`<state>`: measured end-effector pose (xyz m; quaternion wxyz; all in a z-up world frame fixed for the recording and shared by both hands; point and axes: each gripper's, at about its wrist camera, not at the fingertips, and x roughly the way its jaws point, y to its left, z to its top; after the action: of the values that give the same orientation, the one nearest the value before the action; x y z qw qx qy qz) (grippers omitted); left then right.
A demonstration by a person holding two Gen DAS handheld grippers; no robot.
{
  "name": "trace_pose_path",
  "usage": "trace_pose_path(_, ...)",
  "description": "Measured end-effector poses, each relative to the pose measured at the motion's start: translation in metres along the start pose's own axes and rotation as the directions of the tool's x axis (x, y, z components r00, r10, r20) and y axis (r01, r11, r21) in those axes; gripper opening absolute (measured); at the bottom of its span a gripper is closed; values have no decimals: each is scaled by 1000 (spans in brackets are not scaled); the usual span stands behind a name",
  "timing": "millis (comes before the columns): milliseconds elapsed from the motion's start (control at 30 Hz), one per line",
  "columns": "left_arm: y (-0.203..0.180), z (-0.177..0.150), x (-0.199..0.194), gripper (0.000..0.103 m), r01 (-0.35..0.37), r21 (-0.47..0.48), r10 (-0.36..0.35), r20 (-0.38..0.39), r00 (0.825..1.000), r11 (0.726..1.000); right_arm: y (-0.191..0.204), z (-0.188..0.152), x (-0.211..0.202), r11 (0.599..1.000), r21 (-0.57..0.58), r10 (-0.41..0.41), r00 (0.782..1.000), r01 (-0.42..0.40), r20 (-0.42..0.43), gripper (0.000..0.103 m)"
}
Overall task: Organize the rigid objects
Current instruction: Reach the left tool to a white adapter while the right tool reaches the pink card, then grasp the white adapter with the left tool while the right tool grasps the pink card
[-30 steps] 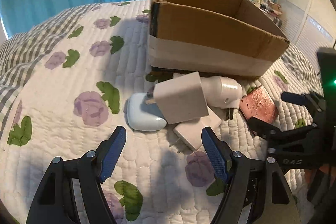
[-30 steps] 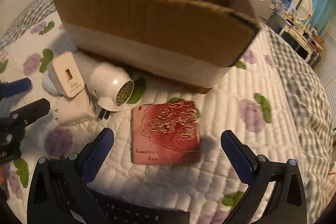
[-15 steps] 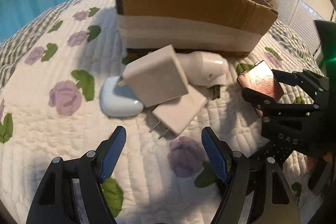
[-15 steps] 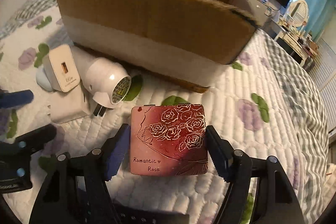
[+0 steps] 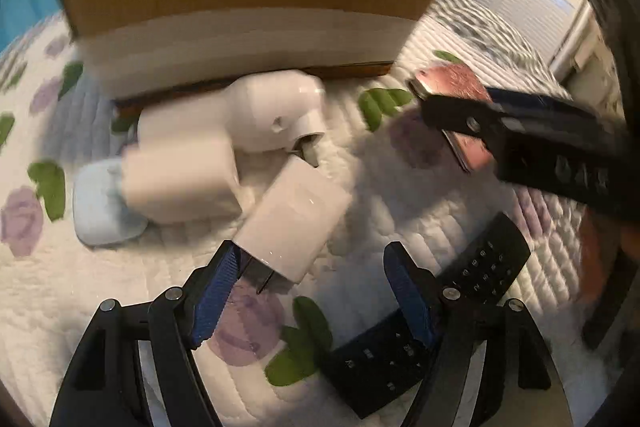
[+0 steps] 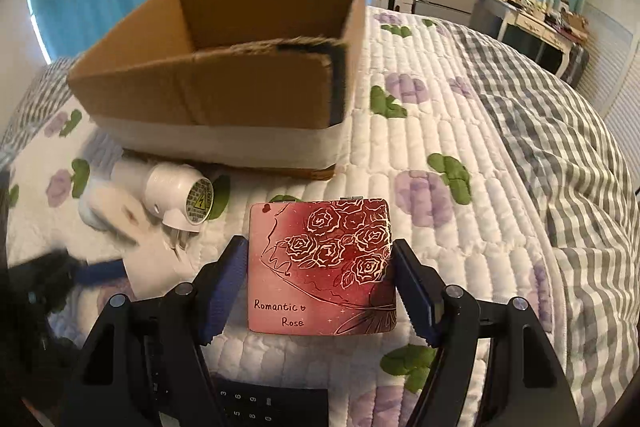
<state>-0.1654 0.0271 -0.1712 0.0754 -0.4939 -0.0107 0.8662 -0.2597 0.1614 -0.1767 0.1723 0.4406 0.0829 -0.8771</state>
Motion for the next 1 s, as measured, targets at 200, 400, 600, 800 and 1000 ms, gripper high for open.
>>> trace_pose_path(200, 3, 10, 20, 77, -92, -10, 92, -9, 996, 996, 0, -2, 1, 1000, 12, 0, 1000, 0, -12, 71)
trace_pose_path(400, -2, 13, 20, 59, -101, 40, 100, 26, 995, 994, -4, -2, 6, 1000, 11, 0, 1000, 0, -24, 71)
trace_pose_path(600, -1, 4, 5, 59, -93, 29, 92, 42, 995, 995, 0, -6, -6, 1000, -7, -4, 1000, 4, -11, 71)
trace_pose_path(800, 2, 6, -39, 59, -37, -35, 40, 85, 996, 999, 5, -7, -30, 999, -38, -8, 1000, 8, 24, 71)
trace_pose_path(1000, 9, 17, -90, 59, -59, -67, 68, 140, 988, 996, 13, 1, -73, 998, -58, -1, 996, 6, 86, 71)
